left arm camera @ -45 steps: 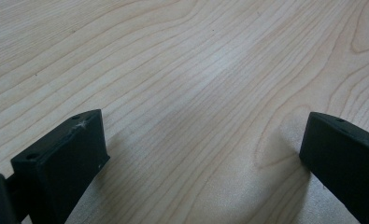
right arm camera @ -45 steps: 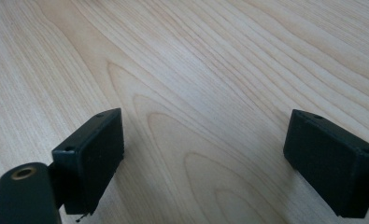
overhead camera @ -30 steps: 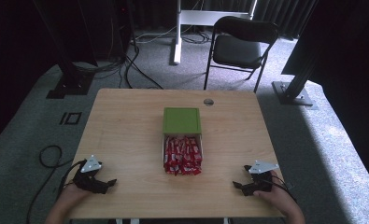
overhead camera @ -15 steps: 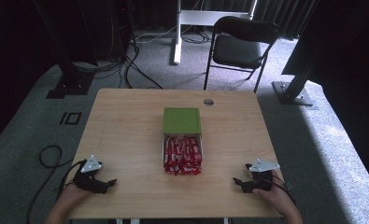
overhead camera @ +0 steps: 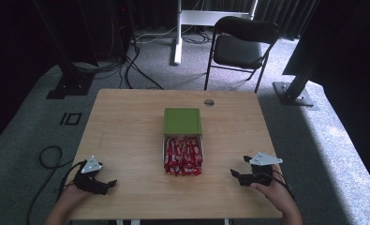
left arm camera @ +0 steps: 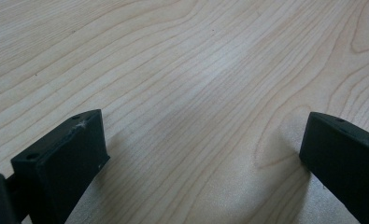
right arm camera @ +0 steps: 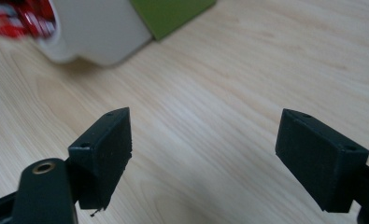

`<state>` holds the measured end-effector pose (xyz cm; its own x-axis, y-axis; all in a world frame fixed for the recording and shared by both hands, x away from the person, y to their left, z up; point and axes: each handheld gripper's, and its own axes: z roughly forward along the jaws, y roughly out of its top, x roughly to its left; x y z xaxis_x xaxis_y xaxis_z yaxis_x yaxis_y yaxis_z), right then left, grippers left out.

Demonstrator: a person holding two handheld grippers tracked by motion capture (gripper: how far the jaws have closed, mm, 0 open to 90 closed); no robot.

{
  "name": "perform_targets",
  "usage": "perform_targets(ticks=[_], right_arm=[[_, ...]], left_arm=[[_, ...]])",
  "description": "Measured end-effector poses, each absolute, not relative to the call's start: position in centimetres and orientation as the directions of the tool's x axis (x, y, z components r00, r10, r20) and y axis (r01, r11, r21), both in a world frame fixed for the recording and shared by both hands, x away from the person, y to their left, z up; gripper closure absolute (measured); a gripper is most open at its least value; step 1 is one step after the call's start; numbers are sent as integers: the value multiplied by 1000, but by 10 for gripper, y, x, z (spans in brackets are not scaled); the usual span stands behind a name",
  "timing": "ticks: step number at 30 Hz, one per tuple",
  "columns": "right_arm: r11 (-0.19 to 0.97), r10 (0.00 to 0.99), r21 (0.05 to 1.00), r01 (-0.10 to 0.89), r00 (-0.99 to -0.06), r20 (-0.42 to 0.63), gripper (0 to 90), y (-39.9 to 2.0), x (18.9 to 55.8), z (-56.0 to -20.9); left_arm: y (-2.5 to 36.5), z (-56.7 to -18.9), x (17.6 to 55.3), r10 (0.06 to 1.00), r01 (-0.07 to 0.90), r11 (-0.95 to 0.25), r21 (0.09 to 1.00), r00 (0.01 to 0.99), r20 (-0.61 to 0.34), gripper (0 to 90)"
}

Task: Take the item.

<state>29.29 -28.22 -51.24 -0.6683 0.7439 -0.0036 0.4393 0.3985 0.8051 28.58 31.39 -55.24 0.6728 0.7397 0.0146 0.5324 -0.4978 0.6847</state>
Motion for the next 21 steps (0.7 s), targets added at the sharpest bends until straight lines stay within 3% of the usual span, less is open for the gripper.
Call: perform_targets(ticks=[21], right_arm=[[306,745,885,352,-667,8,171,-238,301,-465]], left_arm=[[314,-552,286,739,531,-499,685,674,16,15]])
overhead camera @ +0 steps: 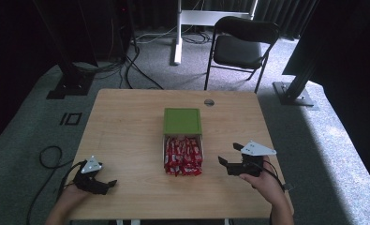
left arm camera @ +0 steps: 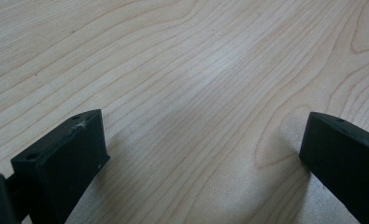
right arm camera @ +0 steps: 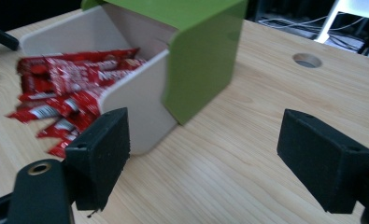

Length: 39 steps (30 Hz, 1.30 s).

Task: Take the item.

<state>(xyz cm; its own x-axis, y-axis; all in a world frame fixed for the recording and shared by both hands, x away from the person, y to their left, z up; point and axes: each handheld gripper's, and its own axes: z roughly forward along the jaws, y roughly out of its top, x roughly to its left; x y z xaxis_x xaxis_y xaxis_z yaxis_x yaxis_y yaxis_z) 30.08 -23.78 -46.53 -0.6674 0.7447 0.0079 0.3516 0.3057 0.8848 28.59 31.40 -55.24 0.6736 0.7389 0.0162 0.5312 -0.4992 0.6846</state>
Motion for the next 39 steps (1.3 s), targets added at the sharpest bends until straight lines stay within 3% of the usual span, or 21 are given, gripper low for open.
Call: perform_targets(ticks=[22,39], right_arm=[[327,657,893,308,-754,20,195,-154,315,-452],[361,701,858,366,-713,9,355,-101,329,-459]], left_arm=[[314,-552,286,740,531,-497,686,673,15,15],[314,-552,286,739,531,-499,685,674,16,15]])
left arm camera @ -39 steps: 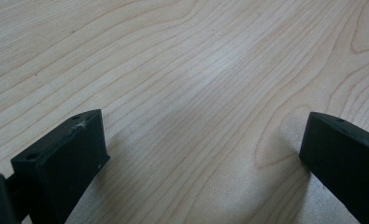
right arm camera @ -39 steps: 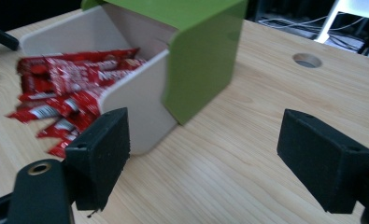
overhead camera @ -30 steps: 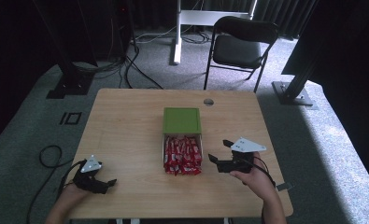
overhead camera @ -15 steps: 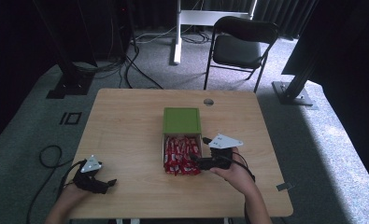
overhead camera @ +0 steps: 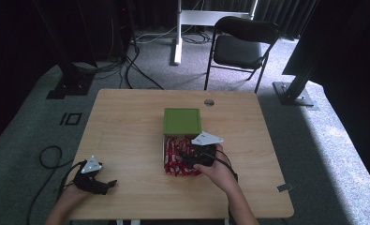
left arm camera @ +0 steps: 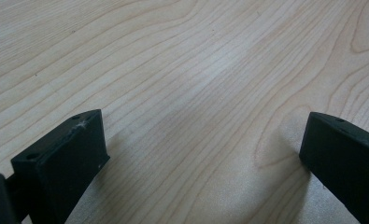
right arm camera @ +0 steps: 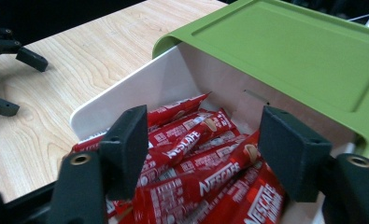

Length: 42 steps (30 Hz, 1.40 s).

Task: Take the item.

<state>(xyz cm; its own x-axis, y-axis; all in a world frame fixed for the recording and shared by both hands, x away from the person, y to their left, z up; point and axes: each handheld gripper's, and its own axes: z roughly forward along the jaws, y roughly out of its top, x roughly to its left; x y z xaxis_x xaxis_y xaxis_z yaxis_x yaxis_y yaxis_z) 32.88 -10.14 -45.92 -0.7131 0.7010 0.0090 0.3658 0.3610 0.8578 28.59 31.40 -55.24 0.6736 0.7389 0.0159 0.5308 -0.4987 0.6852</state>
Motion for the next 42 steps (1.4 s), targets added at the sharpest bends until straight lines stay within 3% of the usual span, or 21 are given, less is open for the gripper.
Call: perform_targets(ticks=[3,8,14,24,33,34,36,42], right_arm=[[343,698,859,380,-715,38,374,-96,331,-460],[316,696,841,439,-710,109,491,-88,335,-462],[326,736,821,468,-671,91,599,-78,342,-469],[374,768,752,542,-635,76,633,-65,347,-480],[321,800,704,634,-580,157,619,-61,352,-486],[328,801,702,632,-580,147,636,-60,352,-486],[343,799,697,630,-585,135,761,-59,352,-487],[324,802,699,637,-577,154,809,-61,350,-480]], left_arm=[[314,-552,286,739,530,-500,685,674,17,15],[314,-552,286,739,530,-500,685,674,17,15],[314,-552,286,738,530,-500,685,675,17,15],[314,-552,286,736,529,-502,684,677,17,15],[314,-552,286,736,529,-502,684,677,17,15],[314,-552,286,736,529,-502,684,677,17,15],[314,-552,286,736,529,-502,684,677,17,15],[314,-552,286,736,529,-502,684,677,17,15]])
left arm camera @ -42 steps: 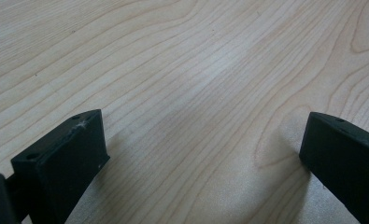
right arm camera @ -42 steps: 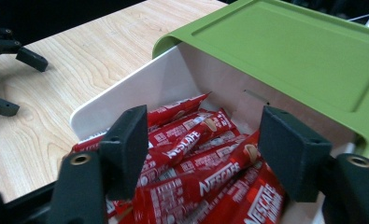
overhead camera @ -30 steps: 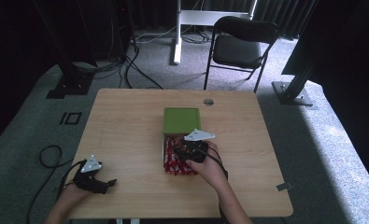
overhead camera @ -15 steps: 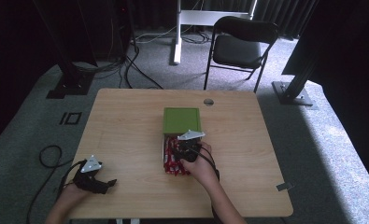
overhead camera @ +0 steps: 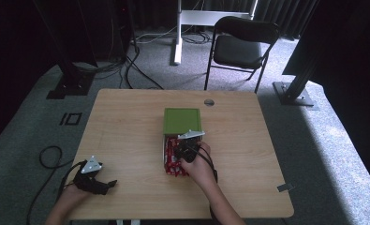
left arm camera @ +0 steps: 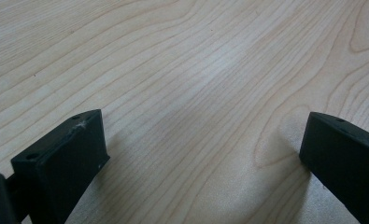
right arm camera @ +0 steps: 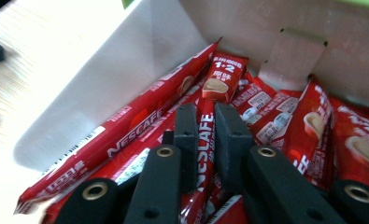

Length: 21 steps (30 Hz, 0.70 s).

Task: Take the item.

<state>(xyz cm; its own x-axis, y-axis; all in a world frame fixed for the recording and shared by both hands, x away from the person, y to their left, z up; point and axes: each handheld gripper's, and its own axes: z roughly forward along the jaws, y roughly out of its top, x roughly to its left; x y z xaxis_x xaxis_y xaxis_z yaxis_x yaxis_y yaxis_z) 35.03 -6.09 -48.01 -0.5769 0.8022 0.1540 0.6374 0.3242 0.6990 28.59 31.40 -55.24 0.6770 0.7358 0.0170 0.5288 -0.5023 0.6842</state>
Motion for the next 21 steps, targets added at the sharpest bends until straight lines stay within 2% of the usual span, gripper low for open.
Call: perform_targets(ticks=[7,21], right_arm=[[262,797,741,618,-571,195,811,-69,345,-468],[234,774,765,600,-591,227,811,-86,327,-449]], left_arm=[[314,-552,286,736,530,-501,684,676,16,15],[314,-552,286,736,529,-501,685,677,16,15]])
